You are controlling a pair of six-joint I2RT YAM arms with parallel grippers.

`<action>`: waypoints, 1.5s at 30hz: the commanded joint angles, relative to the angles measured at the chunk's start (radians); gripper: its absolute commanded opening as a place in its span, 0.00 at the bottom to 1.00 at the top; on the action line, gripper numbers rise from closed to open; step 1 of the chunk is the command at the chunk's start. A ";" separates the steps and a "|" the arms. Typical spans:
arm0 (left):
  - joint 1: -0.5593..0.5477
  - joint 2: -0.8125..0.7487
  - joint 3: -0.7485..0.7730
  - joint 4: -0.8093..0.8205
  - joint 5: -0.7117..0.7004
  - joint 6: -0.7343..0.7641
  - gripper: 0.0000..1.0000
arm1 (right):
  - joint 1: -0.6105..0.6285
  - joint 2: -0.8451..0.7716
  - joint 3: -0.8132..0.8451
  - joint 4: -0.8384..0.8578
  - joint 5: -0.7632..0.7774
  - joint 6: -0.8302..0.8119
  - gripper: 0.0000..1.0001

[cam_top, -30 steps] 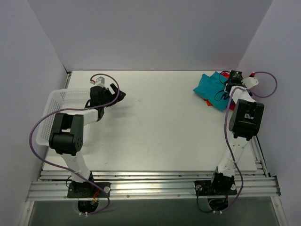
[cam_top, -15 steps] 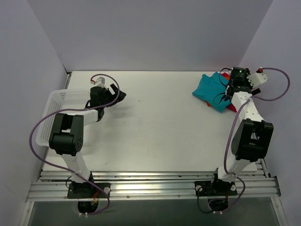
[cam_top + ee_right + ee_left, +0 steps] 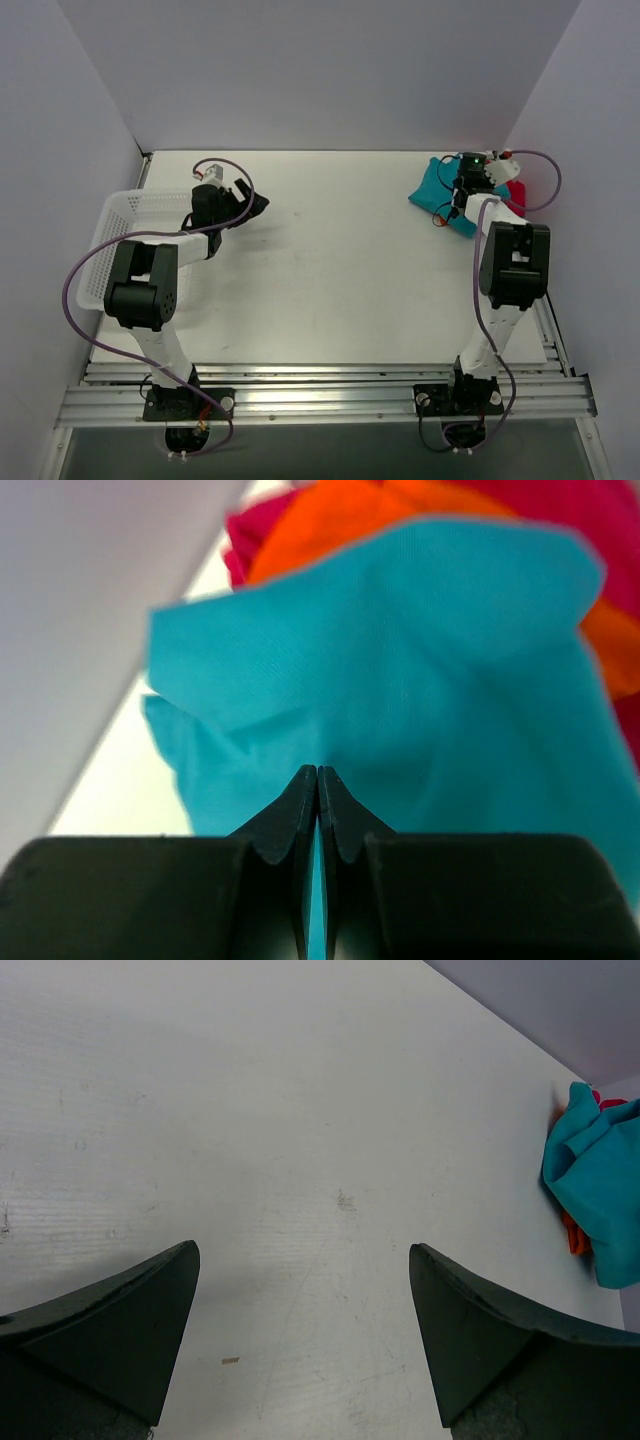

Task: Fold and stack the t-shirts
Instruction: Put the neatly folded tshirt into the corner of the board with the right arm

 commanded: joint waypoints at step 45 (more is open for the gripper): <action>-0.027 0.041 0.049 0.014 -0.032 0.046 0.95 | -0.099 0.528 0.429 0.269 -0.315 0.138 0.00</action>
